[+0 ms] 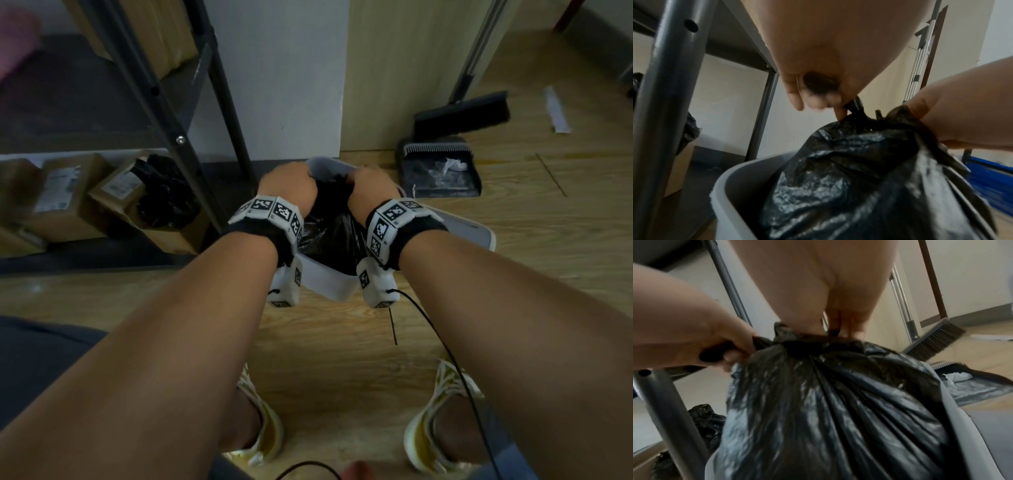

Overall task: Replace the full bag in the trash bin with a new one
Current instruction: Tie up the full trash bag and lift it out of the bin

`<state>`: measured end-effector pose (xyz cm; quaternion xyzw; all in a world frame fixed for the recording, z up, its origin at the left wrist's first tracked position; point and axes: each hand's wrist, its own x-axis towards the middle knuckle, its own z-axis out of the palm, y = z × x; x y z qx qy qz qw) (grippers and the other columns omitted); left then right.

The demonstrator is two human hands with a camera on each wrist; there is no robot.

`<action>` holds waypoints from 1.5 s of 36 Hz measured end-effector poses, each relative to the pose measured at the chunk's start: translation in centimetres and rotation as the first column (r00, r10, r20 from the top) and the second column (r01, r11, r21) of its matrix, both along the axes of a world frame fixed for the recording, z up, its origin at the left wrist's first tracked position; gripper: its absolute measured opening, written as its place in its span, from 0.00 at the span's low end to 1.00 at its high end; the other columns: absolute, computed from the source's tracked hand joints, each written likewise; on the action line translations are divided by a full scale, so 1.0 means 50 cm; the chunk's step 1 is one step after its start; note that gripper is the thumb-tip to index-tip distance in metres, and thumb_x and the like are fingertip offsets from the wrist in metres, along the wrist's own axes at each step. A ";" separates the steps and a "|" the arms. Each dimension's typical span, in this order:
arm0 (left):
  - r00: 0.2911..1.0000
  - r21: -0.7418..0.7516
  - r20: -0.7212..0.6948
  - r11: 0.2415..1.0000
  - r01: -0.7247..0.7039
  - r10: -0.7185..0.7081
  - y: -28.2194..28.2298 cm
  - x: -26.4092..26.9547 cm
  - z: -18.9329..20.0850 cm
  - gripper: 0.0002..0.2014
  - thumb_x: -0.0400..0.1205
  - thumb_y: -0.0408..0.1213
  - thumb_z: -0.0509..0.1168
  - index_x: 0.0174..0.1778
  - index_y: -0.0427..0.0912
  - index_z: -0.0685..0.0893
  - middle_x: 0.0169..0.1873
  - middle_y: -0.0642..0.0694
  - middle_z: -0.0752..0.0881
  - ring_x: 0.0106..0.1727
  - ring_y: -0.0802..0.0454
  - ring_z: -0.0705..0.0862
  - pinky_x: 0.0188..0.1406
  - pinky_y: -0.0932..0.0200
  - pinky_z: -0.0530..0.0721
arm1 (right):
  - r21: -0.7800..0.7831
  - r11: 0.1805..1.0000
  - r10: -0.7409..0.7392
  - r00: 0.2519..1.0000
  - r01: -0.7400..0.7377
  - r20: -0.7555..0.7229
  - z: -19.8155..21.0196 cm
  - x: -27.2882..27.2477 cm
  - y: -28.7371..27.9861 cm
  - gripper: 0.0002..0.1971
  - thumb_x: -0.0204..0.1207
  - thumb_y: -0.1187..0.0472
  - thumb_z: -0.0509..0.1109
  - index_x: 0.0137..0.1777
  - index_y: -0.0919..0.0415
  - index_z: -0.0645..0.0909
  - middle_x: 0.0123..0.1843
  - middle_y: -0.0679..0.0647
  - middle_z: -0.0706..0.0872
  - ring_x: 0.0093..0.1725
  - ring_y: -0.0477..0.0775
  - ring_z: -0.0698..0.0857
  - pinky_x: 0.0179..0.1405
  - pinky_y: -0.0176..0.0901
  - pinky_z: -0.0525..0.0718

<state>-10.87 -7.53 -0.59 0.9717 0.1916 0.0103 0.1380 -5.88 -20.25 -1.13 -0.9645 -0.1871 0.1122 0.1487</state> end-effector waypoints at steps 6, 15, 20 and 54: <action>0.998 -0.096 0.052 0.995 0.028 -0.023 -0.018 0.001 0.008 0.16 0.85 0.37 0.53 0.52 0.35 0.85 0.56 0.35 0.86 0.55 0.38 0.84 0.48 0.53 0.76 | -0.004 0.998 -0.067 0.992 0.067 0.111 0.009 0.013 -0.006 0.15 0.83 0.69 0.55 0.57 0.72 0.83 0.61 0.68 0.84 0.61 0.66 0.84 0.57 0.51 0.81; 0.999 -0.070 0.044 0.997 0.032 -0.029 -0.002 0.000 -0.017 0.16 0.85 0.44 0.53 0.41 0.38 0.81 0.52 0.34 0.85 0.49 0.38 0.81 0.40 0.54 0.68 | 0.032 0.979 -0.205 0.971 0.202 0.122 -0.005 0.023 -0.031 0.15 0.83 0.68 0.58 0.68 0.70 0.71 0.69 0.67 0.76 0.66 0.66 0.80 0.62 0.54 0.80; 0.994 -0.121 -0.066 0.988 -0.094 0.086 0.015 0.000 -0.029 0.15 0.84 0.39 0.54 0.47 0.36 0.84 0.52 0.36 0.87 0.48 0.40 0.83 0.43 0.52 0.76 | -0.021 0.983 -0.180 0.976 0.184 0.125 -0.012 0.027 -0.039 0.13 0.83 0.69 0.57 0.63 0.71 0.77 0.67 0.67 0.78 0.64 0.66 0.82 0.60 0.51 0.81; 0.978 -0.100 -0.008 0.973 -0.210 0.210 0.060 0.013 -0.098 0.18 0.84 0.47 0.58 0.56 0.35 0.82 0.54 0.36 0.85 0.55 0.38 0.84 0.45 0.52 0.76 | -0.170 0.915 -0.356 0.931 0.366 0.083 -0.078 0.046 -0.079 0.23 0.81 0.60 0.61 0.76 0.62 0.67 0.77 0.64 0.67 0.75 0.69 0.66 0.72 0.65 0.69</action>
